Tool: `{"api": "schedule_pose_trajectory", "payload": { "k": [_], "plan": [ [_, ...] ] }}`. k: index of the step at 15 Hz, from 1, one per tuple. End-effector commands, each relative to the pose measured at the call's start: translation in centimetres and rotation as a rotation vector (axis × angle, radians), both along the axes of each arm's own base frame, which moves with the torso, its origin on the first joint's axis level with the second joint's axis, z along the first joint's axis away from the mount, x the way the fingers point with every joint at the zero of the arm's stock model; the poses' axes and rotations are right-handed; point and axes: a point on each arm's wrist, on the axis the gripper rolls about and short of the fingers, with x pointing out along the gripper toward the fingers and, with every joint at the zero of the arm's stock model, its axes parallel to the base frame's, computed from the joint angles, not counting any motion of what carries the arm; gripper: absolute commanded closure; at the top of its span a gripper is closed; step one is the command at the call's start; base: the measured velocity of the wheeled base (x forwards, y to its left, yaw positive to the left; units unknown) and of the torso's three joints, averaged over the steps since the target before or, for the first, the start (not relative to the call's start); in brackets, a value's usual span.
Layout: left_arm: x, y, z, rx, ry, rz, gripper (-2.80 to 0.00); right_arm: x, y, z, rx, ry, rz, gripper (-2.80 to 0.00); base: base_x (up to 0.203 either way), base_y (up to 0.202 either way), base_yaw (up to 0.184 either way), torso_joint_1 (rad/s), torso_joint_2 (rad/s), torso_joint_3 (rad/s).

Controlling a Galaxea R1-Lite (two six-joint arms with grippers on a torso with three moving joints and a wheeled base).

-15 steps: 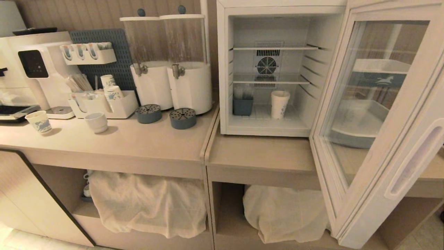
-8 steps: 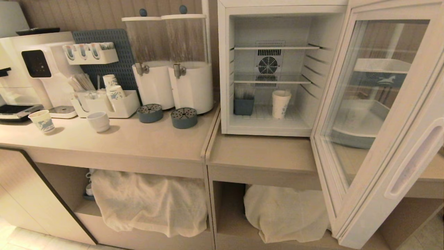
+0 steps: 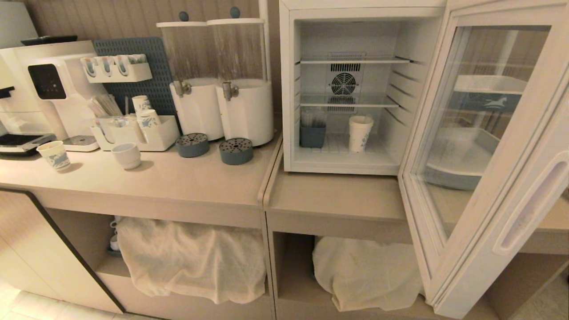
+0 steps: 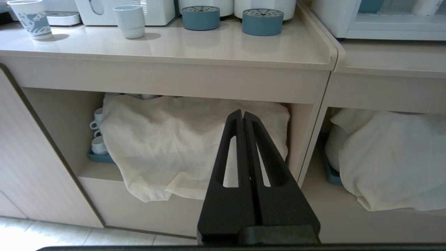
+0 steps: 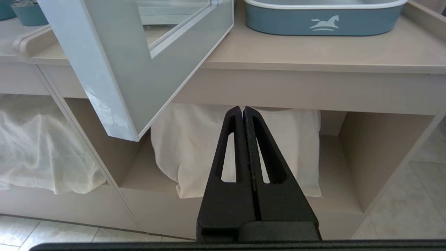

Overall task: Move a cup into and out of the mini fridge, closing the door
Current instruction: Close the freezer door

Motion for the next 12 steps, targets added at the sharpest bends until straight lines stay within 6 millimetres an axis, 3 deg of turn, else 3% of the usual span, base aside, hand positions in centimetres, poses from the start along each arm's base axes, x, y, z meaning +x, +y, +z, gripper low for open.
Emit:
{"api": "schedule_pose_trajectory", "payload": {
  "k": [1, 12],
  "plan": [
    [0.14, 0.0, -0.47, -0.001, 0.018, 0.0, 0.0, 0.01, 0.0, -0.04, -0.002, -0.003, -0.001, 0.0, 0.0, 0.0, 0.0, 0.0, 0.0, 0.0],
    [0.14, 0.0, -0.46, 0.001, 0.017, 0.0, 0.0, 0.03, 0.0, 0.0, 0.0, -0.009, -0.002, 0.0, 0.0, 0.0, 0.0, 0.0, 0.0, 0.0]
  ]
}}
